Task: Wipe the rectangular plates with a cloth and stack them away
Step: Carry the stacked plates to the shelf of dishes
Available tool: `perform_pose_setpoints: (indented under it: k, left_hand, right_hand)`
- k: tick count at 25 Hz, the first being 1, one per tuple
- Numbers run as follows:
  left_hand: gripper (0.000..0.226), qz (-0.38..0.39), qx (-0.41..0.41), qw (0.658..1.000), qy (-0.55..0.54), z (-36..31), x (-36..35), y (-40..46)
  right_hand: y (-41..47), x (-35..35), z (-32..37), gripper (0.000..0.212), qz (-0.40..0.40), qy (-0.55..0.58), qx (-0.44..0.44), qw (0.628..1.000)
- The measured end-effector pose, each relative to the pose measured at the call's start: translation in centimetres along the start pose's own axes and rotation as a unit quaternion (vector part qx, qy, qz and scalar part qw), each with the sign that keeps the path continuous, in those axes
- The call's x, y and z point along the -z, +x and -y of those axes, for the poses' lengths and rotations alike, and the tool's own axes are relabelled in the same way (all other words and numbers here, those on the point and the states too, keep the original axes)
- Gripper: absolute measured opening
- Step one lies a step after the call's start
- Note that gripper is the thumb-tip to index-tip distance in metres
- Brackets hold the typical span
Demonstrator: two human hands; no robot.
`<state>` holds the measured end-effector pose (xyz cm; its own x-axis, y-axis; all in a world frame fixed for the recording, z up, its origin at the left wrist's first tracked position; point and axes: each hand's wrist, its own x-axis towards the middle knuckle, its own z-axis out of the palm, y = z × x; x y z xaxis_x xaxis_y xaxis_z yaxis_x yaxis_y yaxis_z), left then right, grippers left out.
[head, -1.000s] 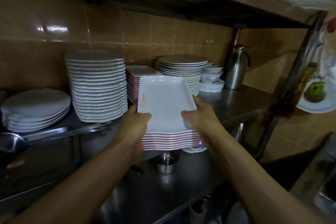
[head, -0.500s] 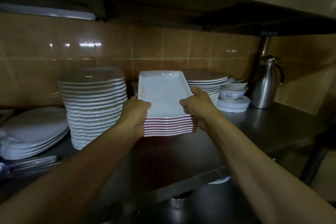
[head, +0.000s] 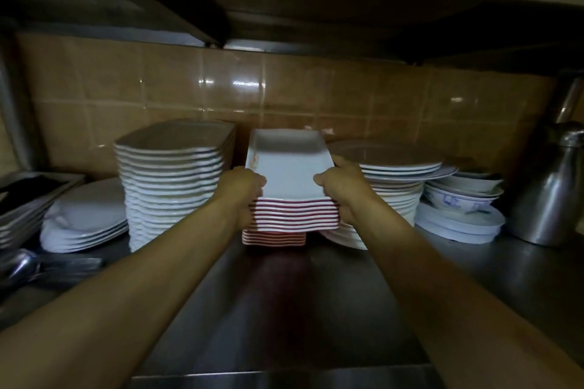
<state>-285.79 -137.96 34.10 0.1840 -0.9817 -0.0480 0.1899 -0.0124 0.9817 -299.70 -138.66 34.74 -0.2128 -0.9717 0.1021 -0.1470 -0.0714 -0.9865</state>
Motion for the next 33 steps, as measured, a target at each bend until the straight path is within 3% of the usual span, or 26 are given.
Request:
perform_pose_setpoints:
  k: [4, 7, 12, 16, 24, 30, 32, 33]
  left_hand:
    - [0.008, -0.022, 0.015, 1.000, 0.013, -0.2, -0.7, 0.0]
    - [0.020, -0.025, 0.034, 0.999, 0.013, -0.4, -0.6, 0.3]
    - [0.007, -0.034, 0.047, 0.998, 0.027, -0.9, -0.4, 0.6]
    - [0.024, -0.032, 0.055, 0.997, 0.036, -1.1, -0.3, 1.2]
    - [0.026, -0.030, 0.044, 0.997, 0.054, -1.6, -0.5, 3.3]
    - [0.022, -0.034, 0.054, 0.997, 0.048, -1.6, -0.5, 3.8]
    - [0.022, -0.036, 0.056, 0.996, 0.055, -1.7, -0.5, 3.8]
    - [0.022, -0.035, 0.056, 0.996, 0.061, -1.7, -0.5, 3.9]
  right_hand:
    - [0.8, 0.1, -0.6, 0.040, 0.015, 0.009, 0.000, 1.000]
    - [1.2, 0.0, -0.5, 0.038, 0.013, 0.019, -0.012, 1.000]
    - [1.7, -0.5, -0.2, 0.038, 0.022, 0.002, -0.021, 1.000]
    - [2.1, -0.8, -0.1, 0.041, 0.025, 0.001, -0.035, 0.999]
    - [3.4, -1.2, -0.2, 0.046, 0.058, 0.032, -0.068, 0.995]
    - [1.9, -0.3, -1.1, 0.038, 0.123, 0.089, -0.007, 0.988]
    - [0.8, 0.7, -1.5, 0.049, 0.123, -0.038, 0.095, 0.987]
    - [0.4, 1.3, -1.9, 0.066, 0.103, -0.150, 0.169, 0.969]
